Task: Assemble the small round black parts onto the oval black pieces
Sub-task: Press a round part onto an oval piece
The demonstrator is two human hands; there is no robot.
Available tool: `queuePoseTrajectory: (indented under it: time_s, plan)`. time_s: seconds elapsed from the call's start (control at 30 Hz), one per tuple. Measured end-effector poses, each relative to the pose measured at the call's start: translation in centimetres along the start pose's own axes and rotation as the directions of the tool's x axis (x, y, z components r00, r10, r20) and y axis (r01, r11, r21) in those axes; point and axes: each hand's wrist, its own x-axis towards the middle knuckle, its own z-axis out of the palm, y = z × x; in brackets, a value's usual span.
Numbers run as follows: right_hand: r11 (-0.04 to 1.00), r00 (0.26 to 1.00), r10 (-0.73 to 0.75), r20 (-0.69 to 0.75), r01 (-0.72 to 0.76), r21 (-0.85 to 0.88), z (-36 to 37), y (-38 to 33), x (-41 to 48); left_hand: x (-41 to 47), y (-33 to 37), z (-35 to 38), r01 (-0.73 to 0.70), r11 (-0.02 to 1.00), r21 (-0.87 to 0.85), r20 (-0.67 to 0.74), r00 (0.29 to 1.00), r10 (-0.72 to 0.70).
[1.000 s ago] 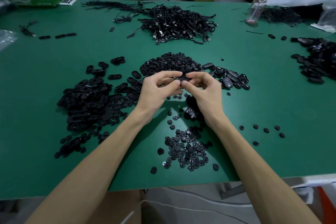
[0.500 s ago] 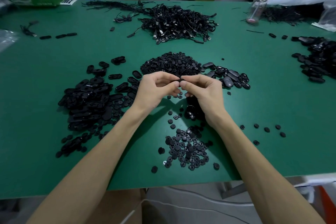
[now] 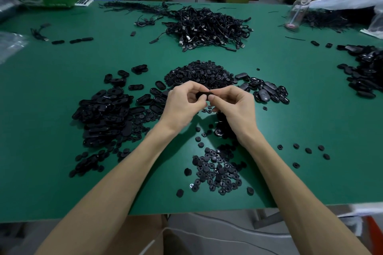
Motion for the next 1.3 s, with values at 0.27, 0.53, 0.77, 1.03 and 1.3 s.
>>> queuePoseTrajectory:
  time_s: [0.27, 0.53, 0.77, 1.03, 1.3]
  plan:
    - [0.999, 0.998, -0.039, 0.046, 0.037, 0.039, 0.1, -0.4, -0.1, -0.1, 0.3, -0.7, -0.019, 0.997, -0.078, 0.014, 1.000, 0.020]
    - [0.997, 0.891, 0.075, -0.448, -0.063, 0.040, -1.5, 0.2, 1.2, 1.5, -1.7, -5.0, 0.260, 0.769, 0.585, -0.401, 0.916, -0.005]
    - [0.991, 0.905, 0.056, -0.421, -0.101, -0.087, -1.3, 0.9, 1.2, 1.4, -4.0, -7.9, 0.555, 0.419, 0.719, -0.465, 0.832, -0.304]
    - [0.955, 0.943, 0.013, -0.334, -0.110, -0.274, -1.1, -0.4, 0.5, 1.4, -4.2, -8.1, 0.525, 0.497, 0.691, -0.497, 0.844, -0.202]
    - [0.719, 0.995, 0.005, 0.103, 0.068, -0.692, 0.0, 0.2, 0.0, 1.5, -4.4, -8.4, 0.583, 0.408, 0.703, -0.512, 0.812, -0.280]
